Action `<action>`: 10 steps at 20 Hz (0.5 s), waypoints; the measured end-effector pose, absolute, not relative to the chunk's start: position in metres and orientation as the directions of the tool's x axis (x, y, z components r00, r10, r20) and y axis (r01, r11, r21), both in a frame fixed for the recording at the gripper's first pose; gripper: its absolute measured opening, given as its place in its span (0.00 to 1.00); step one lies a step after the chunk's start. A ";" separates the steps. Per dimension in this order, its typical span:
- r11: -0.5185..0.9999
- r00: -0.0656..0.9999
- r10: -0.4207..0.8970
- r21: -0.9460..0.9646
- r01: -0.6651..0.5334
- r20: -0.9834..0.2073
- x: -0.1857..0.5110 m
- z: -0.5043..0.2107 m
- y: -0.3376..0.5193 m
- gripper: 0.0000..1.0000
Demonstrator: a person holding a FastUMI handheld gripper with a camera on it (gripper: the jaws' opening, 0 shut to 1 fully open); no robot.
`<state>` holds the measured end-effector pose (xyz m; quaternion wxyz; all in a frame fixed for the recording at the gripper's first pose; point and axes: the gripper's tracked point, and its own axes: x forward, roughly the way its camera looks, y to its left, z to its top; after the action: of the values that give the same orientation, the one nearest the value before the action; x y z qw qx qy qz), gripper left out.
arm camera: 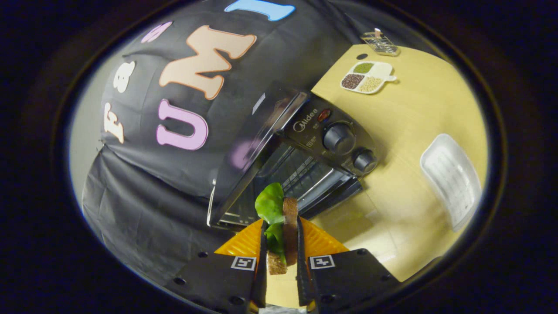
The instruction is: Open the toaster oven, put the food inside, and close the toaster oven door.
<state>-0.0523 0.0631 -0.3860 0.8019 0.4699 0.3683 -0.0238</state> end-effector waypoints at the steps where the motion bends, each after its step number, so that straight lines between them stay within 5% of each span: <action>1: 0.548 0.737 0.300 0.742 0.387 -0.606 -0.047 -0.387 0.064 0.30; 10: 0.458 0.787 0.276 0.795 0.397 -0.552 -0.006 -0.407 0.079 0.30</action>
<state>-0.0057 0.0786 -0.4067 0.7899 0.5191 0.3242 -0.0385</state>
